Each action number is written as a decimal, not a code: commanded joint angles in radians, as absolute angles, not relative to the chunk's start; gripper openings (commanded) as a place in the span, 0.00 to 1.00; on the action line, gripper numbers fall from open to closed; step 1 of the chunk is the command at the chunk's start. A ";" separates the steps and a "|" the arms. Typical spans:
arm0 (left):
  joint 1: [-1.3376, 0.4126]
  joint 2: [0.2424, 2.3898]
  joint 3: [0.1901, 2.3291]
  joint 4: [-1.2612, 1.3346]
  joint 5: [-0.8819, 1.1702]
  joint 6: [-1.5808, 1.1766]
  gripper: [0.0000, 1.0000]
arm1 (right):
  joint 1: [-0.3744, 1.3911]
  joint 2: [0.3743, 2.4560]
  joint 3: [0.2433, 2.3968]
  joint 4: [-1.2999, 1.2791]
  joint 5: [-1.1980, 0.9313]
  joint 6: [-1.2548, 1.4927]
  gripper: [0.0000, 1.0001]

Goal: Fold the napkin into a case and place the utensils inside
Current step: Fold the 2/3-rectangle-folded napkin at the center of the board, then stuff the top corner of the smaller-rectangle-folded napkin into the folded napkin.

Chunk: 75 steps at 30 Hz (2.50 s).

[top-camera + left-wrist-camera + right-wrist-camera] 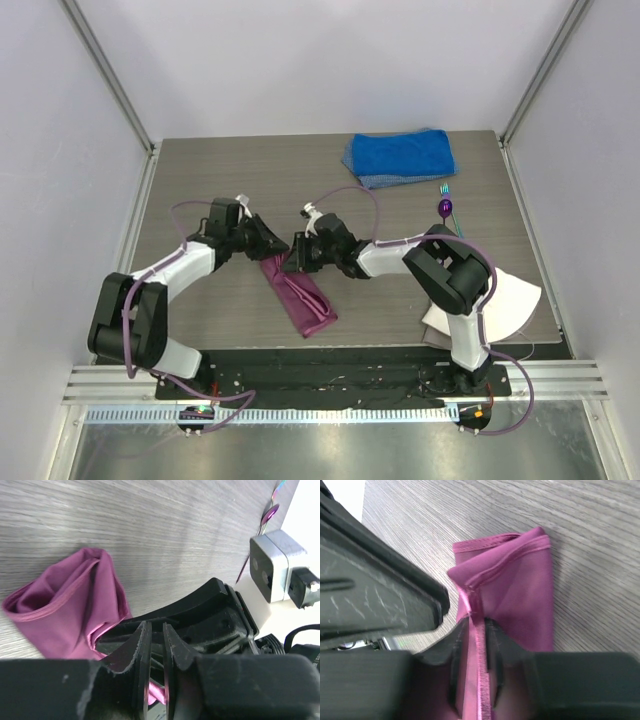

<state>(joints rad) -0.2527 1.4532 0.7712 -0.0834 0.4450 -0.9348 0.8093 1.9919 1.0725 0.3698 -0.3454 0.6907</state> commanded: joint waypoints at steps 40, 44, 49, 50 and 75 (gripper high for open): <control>-0.261 1.594 0.828 -0.213 0.196 -0.788 0.07 | 0.791 1.654 0.825 0.189 -0.365 0.667 0.32; -0.261 1.594 0.822 -0.209 0.190 -0.793 0.07 | 0.837 1.652 0.743 0.259 -0.362 0.712 0.29; -0.259 1.586 0.819 -0.210 0.184 -0.796 0.07 | 0.884 1.637 0.686 0.276 -0.298 0.715 0.24; -0.261 1.585 0.821 -0.210 0.187 -0.798 0.07 | 0.884 1.640 0.684 0.270 -0.292 0.706 0.24; -0.236 1.539 0.827 -0.204 0.281 -0.818 0.10 | 0.882 1.899 1.265 0.067 -0.202 0.322 0.52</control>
